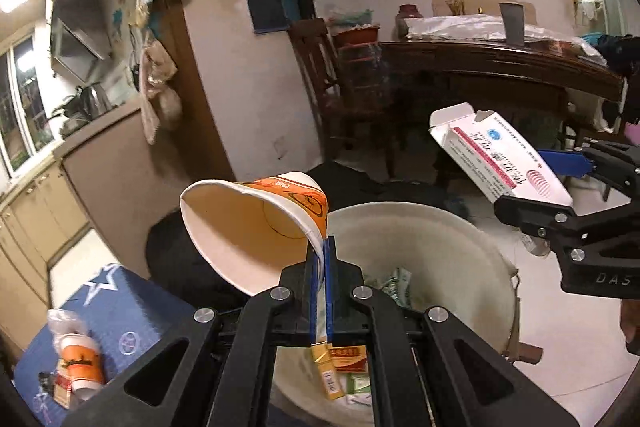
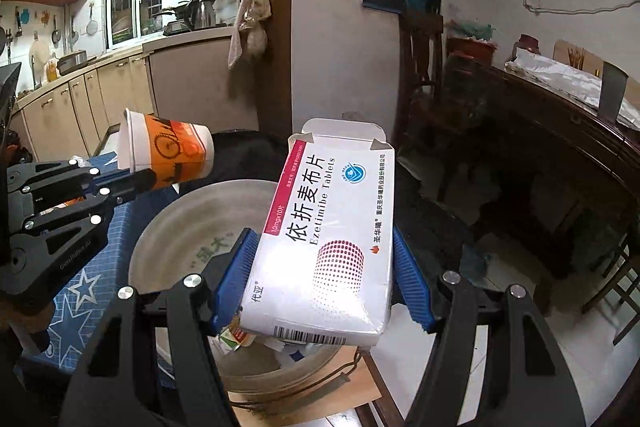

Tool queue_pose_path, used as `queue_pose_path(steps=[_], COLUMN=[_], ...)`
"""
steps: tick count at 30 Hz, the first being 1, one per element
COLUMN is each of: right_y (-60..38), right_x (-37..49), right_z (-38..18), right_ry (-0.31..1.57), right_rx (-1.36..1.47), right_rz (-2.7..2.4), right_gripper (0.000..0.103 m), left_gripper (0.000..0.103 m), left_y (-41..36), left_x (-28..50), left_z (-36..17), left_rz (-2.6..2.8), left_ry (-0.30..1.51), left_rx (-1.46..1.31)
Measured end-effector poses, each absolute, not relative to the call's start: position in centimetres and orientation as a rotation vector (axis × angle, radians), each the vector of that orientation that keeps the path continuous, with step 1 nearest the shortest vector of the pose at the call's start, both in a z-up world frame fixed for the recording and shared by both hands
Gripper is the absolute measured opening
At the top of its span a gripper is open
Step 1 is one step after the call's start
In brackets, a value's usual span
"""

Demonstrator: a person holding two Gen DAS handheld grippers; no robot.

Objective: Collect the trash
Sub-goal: 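Carry the orange cup and white medicine box over the white bucket with both tools, then open both tools to drop the cup and medicine box into the bucket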

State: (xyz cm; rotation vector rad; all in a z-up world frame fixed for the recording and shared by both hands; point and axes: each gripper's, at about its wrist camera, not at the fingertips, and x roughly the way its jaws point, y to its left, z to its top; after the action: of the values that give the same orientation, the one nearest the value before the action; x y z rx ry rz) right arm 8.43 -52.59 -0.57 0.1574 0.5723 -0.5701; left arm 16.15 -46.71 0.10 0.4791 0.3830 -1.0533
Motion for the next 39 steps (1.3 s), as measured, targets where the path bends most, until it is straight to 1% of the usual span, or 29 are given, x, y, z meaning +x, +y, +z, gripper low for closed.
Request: queue_pose_path(steps=[20, 35, 36, 38, 39], right_y=[-54.0, -54.9, -54.9, -54.8, -54.8], right_x=[9.3, 11.3, 11.5, 12.1, 12.4], right_z=[-1.4, -2.2, -2.4, -2.8, -3.0], right_ry=[0.623, 0.658, 0.659, 0.670, 0.681], right_rx=[0.154, 0.156, 0.153, 0.144, 0.140], right_rz=[-0.535, -0.473, -0.469, -0.434, -0.426], right_gripper=[0.064, 0.065, 0.065, 0.067, 0.067], left_gripper=[0.004, 0.004, 0.006, 0.022, 0.038], left_y=[-47.1, -47.1, -47.1, -47.2, -47.1], left_x=[16.7, 19.5, 19.7, 19.9, 20.0], left_z=[-0.6, -0.9, -1.0, -1.0, -1.0], left_rz=[-1.084, -1.160, -1.169, -1.174, -1.167], left_ry=[0.404, 0.491, 0.496, 0.501, 0.503], left_rx=[0.498, 0.421, 0.422, 0.423, 0.421])
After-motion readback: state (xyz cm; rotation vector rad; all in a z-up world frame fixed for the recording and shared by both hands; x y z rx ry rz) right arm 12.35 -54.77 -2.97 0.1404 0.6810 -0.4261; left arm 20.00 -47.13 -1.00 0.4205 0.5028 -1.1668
